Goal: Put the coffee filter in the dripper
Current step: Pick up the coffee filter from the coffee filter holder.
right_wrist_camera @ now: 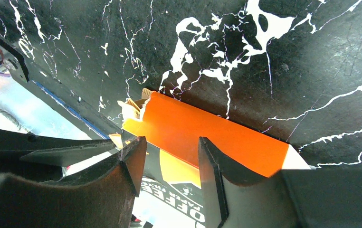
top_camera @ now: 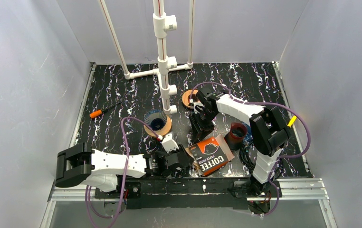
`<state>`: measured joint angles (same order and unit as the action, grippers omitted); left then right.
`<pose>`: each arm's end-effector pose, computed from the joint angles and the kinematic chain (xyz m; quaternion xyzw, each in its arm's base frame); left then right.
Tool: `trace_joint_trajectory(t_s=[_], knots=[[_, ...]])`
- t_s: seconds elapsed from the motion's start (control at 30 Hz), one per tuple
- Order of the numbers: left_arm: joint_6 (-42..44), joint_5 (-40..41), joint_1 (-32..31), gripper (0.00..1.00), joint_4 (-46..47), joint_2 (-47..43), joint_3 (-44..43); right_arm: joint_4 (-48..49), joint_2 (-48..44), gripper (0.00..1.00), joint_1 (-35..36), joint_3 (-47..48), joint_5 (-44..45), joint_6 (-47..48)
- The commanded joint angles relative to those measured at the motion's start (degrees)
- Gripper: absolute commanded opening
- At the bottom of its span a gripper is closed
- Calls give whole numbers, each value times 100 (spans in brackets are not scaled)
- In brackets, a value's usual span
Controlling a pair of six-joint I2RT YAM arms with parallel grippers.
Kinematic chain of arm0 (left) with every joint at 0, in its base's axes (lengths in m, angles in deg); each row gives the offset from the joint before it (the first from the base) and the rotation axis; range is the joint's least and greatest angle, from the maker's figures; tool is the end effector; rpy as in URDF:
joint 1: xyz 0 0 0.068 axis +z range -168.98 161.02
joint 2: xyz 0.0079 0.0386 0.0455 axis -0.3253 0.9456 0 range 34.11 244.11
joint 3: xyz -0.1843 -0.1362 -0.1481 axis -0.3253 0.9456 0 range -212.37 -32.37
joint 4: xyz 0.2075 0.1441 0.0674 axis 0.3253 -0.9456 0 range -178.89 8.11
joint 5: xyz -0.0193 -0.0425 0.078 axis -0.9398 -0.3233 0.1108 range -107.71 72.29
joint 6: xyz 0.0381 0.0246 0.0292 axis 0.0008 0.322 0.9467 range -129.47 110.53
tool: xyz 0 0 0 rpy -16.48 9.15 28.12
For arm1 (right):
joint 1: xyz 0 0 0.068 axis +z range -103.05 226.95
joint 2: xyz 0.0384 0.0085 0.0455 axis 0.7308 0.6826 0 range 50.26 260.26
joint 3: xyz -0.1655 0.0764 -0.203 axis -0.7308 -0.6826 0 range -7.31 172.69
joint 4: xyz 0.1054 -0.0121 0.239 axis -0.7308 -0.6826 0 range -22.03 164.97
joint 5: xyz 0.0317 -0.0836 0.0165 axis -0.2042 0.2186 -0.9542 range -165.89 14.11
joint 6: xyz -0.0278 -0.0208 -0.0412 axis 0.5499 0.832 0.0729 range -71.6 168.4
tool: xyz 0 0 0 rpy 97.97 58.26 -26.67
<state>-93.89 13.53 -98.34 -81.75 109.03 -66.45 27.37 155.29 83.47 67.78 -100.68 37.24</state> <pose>0.0652 -0.2472 0.1855 -0.1509 0.8695 -0.3632 0.2990 0.2754 0.2225 0.1944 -0.2358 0.9421 0.2380 0.0106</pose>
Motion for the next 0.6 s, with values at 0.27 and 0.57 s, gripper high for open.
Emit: trace_joint_trajectory(t_s=[0.27, 0.57], knots=[[-91, 418, -21, 28, 311, 111, 133, 12, -242, 53, 23, -165, -25, 18], [-102, 338, 14, 33, 337, 244, 47, 6, -219, 53, 23, -154, -26, 25]])
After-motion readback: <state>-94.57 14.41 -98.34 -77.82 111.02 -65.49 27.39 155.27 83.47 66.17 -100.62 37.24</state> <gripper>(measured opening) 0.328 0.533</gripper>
